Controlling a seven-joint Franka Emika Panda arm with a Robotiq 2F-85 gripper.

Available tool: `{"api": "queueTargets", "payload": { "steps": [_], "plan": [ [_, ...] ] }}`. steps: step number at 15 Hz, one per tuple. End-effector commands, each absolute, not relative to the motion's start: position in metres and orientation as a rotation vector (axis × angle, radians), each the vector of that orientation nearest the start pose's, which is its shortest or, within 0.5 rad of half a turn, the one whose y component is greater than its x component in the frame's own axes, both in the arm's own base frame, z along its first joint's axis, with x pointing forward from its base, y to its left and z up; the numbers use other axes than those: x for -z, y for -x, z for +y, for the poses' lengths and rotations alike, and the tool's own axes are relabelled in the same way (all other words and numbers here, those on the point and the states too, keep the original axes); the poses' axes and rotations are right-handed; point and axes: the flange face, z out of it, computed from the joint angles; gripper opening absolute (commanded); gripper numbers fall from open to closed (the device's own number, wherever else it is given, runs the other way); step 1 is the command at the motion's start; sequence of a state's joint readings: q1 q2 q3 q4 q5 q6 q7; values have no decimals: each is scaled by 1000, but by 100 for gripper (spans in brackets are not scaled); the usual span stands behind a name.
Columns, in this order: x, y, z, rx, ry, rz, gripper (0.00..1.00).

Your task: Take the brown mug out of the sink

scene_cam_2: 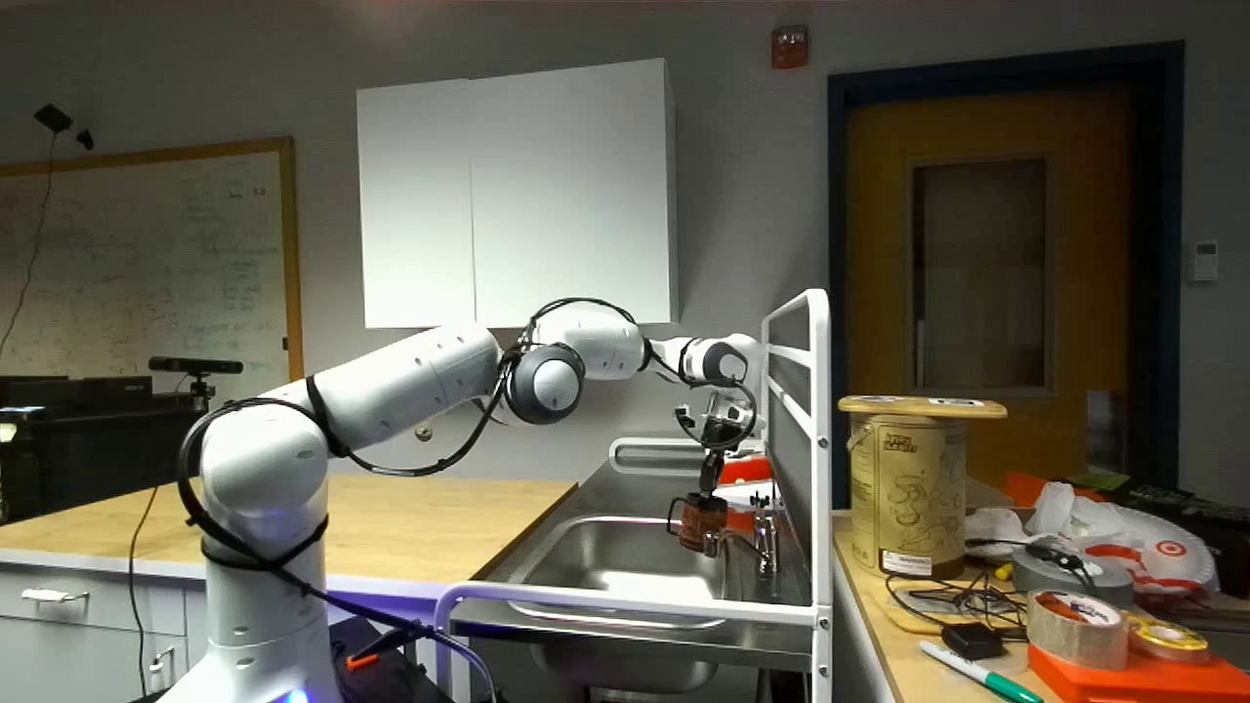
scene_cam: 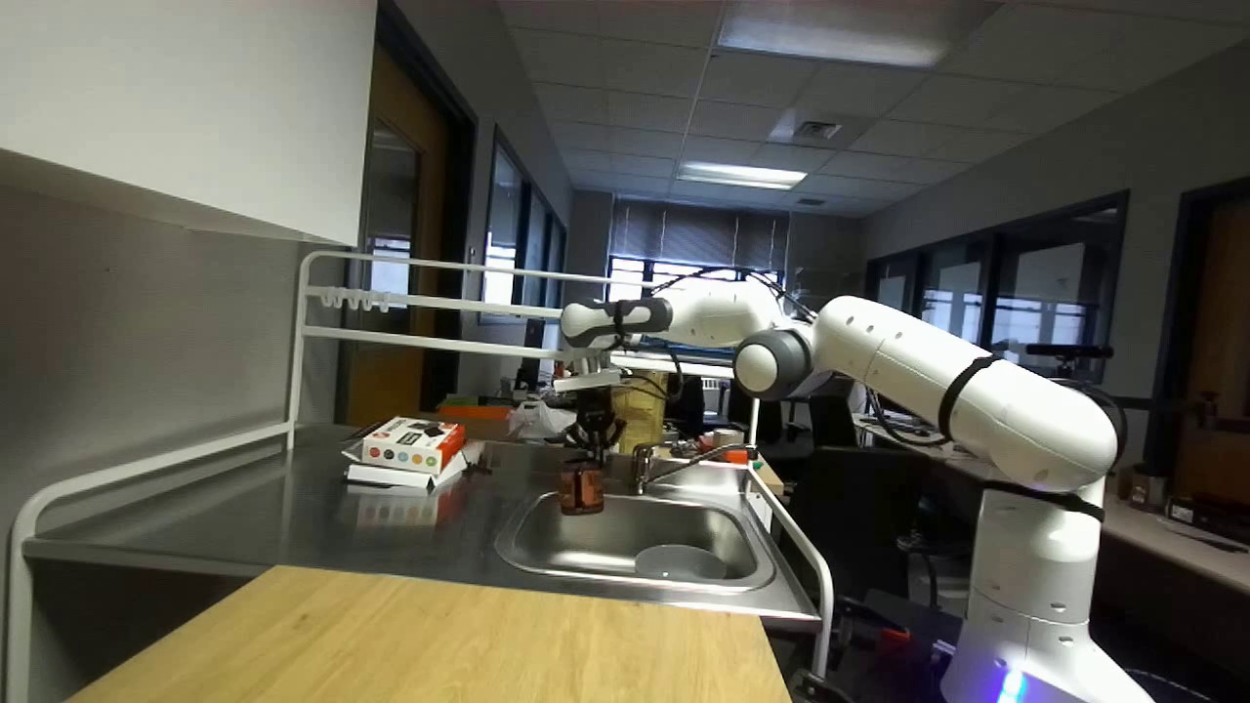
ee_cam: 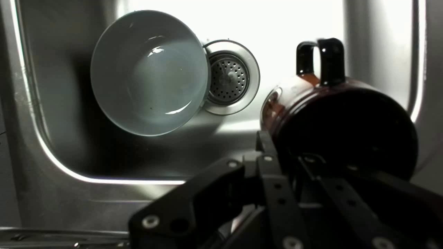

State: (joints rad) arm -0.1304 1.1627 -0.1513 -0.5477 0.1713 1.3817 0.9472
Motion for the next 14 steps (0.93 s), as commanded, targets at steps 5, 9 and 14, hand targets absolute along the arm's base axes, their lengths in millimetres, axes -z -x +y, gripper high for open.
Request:
{"api": "queueTargets", "payload": {
  "steps": [5,9,14],
  "plan": [
    [-380,-749,-183,-206,2527,1964,7],
    [-383,-755,-195,-77,2481,2041,7],
    [-364,-760,-199,-53,2428,2115,7]
  ]
}}
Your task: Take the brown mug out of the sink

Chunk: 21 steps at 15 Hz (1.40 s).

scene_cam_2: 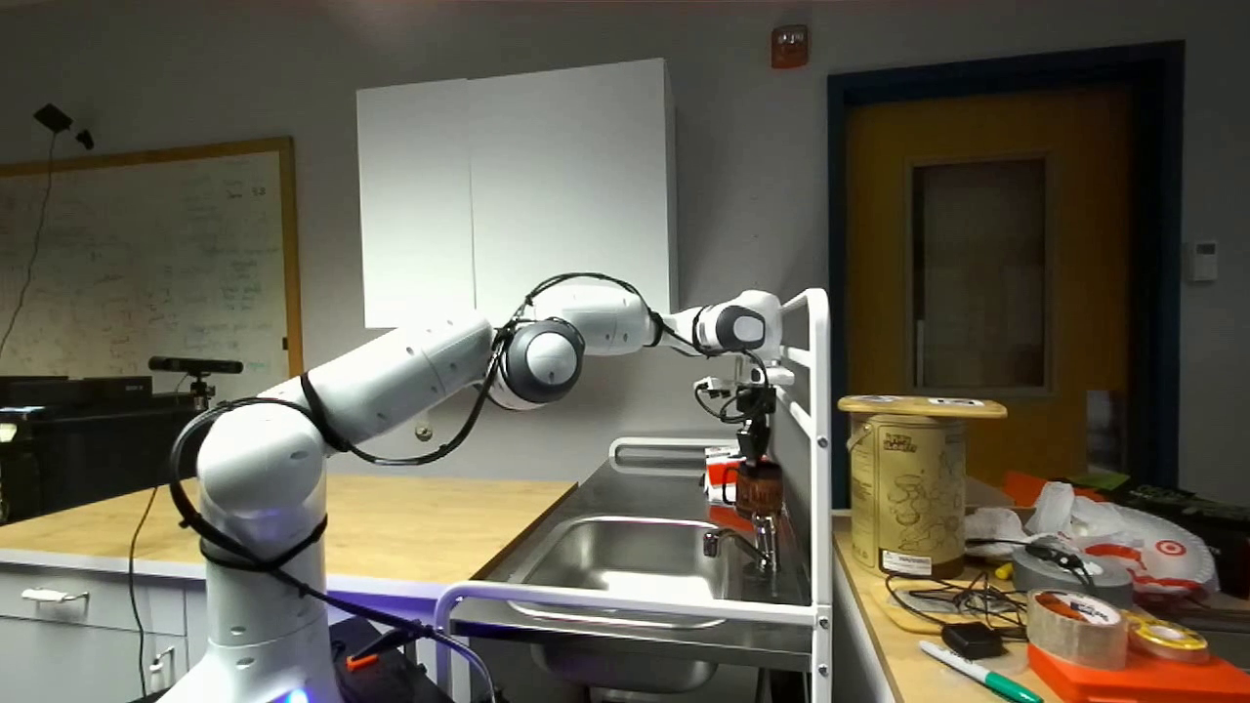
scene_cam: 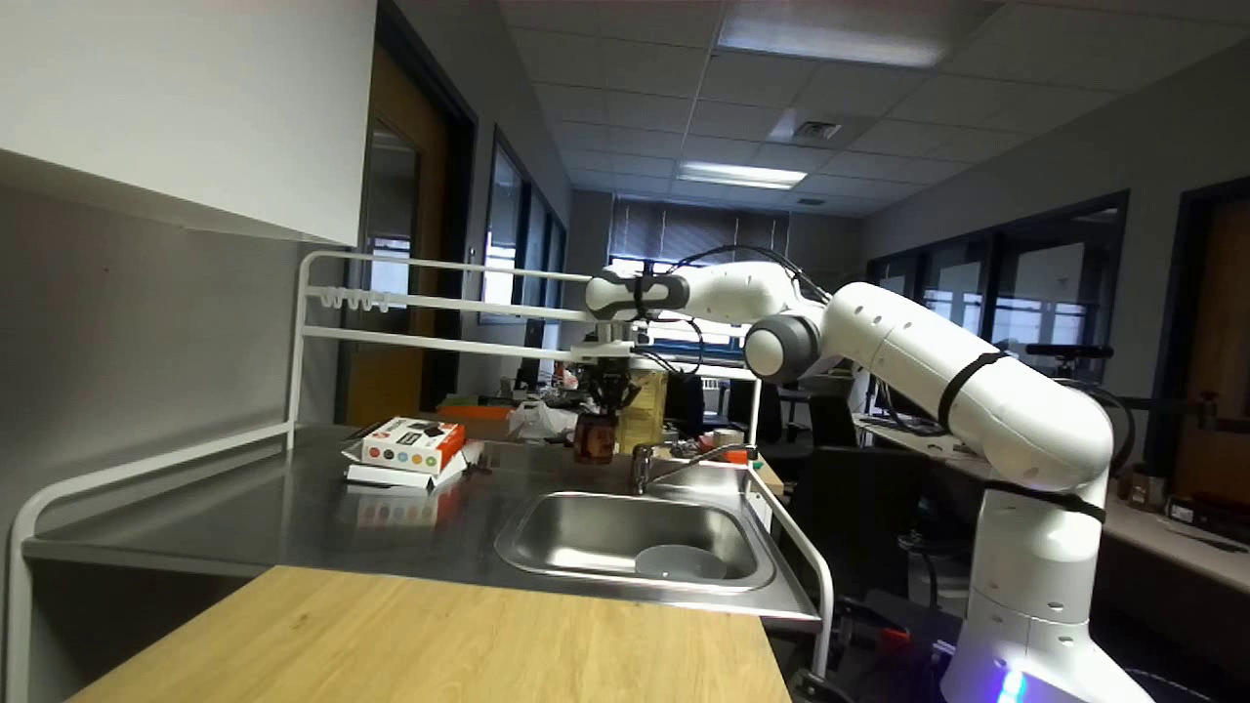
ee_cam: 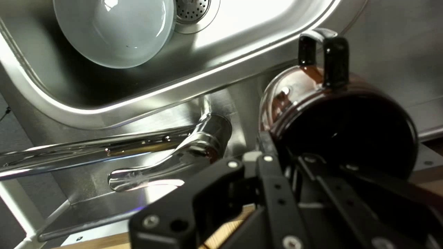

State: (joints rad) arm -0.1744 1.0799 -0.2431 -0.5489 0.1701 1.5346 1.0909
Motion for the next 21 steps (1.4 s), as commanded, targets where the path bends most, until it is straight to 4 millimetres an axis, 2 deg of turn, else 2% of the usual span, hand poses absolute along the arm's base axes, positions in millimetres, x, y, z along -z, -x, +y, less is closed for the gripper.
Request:
{"api": "queueTargets", "payload": {
  "steps": [1,13,16,17,18,20,21],
  "plan": [
    [-360,-761,-198,-47,2428,2118,7],
    [-309,-763,-194,-133,2461,2115,6],
    [-305,-762,-197,-136,2466,2126,6],
    [-305,-762,-197,-137,2465,2127,12],
    [-305,-762,-196,-141,2467,2124,35],
    [-304,-761,-196,-150,2476,2120,38],
    [-304,-761,-195,-154,2484,2108,45]
  ]
}}
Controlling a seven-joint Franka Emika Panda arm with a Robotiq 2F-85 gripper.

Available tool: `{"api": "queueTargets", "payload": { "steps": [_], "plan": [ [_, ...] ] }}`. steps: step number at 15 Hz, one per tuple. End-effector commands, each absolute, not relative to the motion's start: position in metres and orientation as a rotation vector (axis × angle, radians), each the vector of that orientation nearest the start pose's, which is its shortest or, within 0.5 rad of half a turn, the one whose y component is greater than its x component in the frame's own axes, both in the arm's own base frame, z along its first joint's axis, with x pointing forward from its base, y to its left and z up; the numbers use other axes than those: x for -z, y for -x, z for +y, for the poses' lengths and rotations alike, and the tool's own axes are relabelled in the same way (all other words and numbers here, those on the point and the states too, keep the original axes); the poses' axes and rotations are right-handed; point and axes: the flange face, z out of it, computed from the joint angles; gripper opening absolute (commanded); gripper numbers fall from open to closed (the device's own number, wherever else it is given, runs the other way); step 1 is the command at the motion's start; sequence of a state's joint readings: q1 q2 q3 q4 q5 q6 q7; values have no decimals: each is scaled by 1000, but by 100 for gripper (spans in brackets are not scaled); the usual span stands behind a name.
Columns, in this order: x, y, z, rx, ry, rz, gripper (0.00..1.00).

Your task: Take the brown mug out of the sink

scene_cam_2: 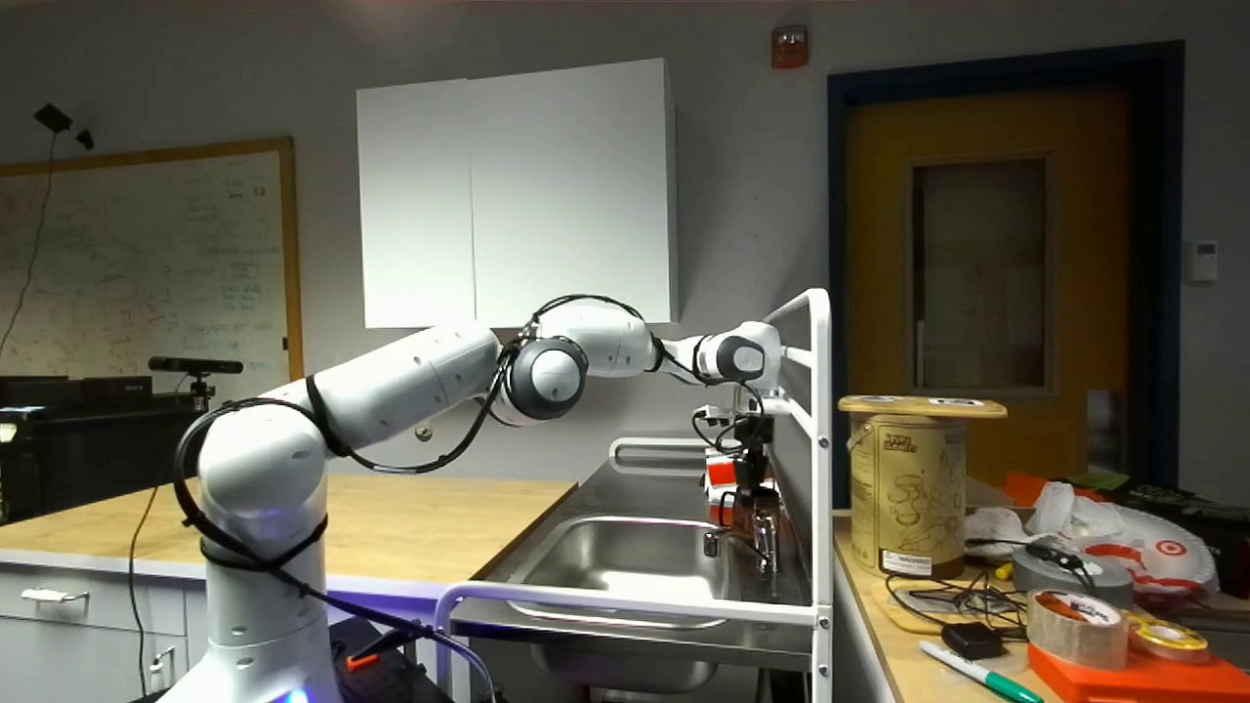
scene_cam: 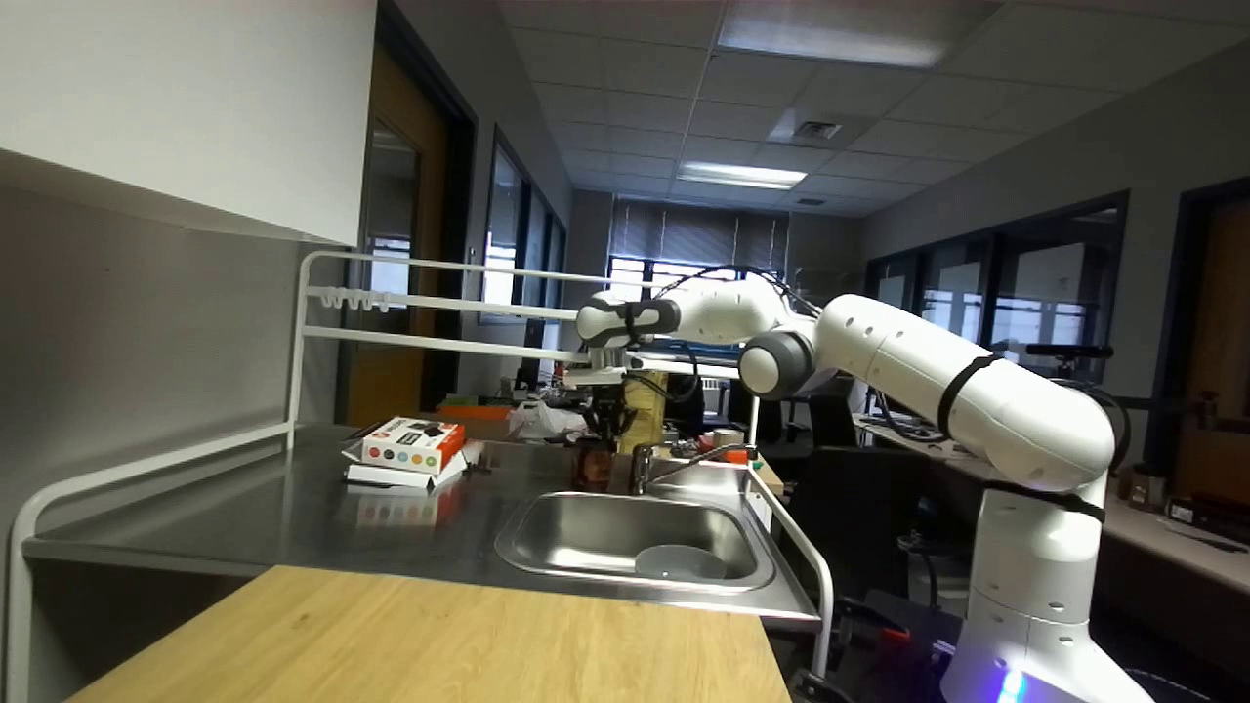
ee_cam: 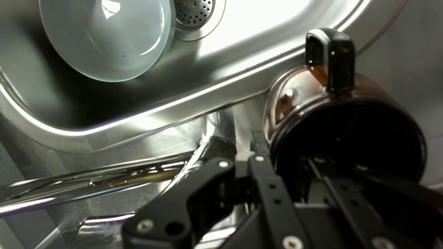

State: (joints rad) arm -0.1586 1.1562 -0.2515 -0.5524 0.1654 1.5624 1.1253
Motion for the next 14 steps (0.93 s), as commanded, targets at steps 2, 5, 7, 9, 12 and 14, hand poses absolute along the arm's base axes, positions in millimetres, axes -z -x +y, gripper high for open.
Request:
{"api": "queueTargets", "payload": {
  "steps": [2,5,7,9,12,14],
  "plan": [
    [-305,-761,-195,-158,2484,2108,61],
    [-309,-761,-193,-156,2489,2106,83],
    [-313,-761,-191,-151,2492,2104,98],
    [-318,-761,-190,-143,2495,2098,100],
    [-330,-762,-185,-125,2498,2088,100],
    [-340,-763,-181,-116,2497,2080,100]
  ]
}}
